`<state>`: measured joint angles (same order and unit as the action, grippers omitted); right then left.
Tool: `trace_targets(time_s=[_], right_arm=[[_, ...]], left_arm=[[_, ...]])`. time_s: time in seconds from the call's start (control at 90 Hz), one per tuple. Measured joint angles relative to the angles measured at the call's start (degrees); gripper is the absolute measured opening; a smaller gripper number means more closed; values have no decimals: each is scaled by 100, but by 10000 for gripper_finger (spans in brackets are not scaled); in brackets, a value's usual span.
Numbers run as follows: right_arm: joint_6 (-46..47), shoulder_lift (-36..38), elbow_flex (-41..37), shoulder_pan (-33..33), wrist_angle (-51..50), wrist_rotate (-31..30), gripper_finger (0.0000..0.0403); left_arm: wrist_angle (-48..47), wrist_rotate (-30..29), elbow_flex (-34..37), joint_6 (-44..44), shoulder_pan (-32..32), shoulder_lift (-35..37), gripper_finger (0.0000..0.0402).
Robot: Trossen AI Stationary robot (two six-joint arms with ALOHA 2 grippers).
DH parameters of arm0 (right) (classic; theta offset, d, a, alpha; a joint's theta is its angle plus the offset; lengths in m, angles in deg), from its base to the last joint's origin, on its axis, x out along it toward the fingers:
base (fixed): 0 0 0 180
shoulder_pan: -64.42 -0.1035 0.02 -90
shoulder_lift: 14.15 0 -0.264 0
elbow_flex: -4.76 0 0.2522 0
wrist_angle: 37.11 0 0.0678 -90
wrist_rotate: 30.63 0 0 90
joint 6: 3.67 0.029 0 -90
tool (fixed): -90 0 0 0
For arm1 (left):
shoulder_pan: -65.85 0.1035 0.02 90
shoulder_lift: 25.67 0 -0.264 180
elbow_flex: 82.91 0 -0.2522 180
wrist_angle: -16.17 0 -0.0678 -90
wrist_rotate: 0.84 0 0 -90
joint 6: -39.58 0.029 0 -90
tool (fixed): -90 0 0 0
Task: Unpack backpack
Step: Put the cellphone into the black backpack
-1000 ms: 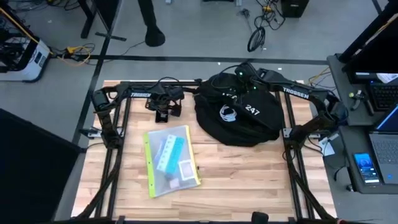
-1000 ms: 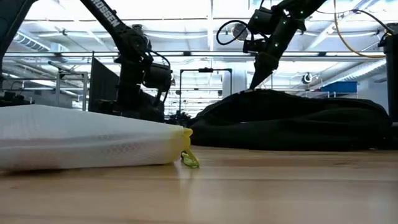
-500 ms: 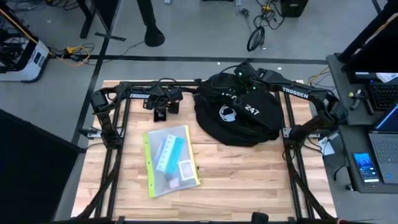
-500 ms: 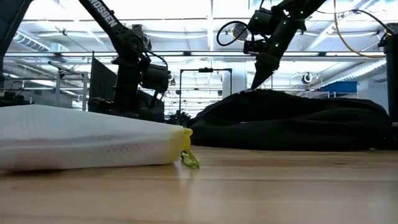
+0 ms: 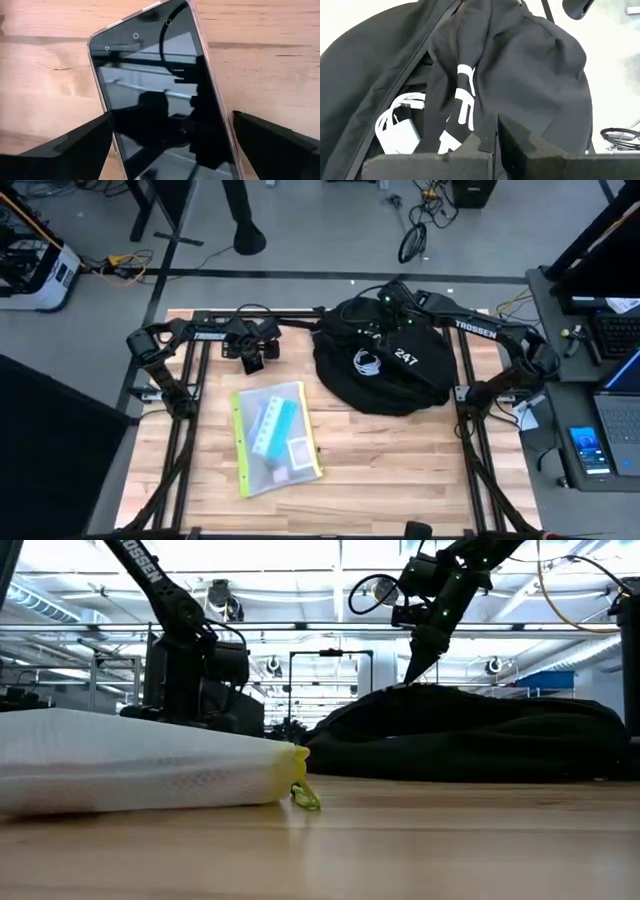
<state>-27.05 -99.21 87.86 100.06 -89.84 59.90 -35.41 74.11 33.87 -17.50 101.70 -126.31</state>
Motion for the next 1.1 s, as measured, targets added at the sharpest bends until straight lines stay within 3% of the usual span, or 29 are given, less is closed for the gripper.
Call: trace_targets(time_s=[0.344,0.511,0.867,0.956,1.1], right_arm=[[24,0,0,0,96,2,0],[61,0,2,-1,107,4,0],[150,0,2,0,98,4,0],[164,0,2,0,90,4,0],[166,0,2,-2,90,4,0]], left_arm=[[-53,-87,-17,350,-32,2,368],[174,-210,-20,570,-55,-43,283],[587,-263,-44,847,-120,-44,23],[533,-202,-53,949,-149,140,9],[58,-121,-127,1130,-204,765,33]])
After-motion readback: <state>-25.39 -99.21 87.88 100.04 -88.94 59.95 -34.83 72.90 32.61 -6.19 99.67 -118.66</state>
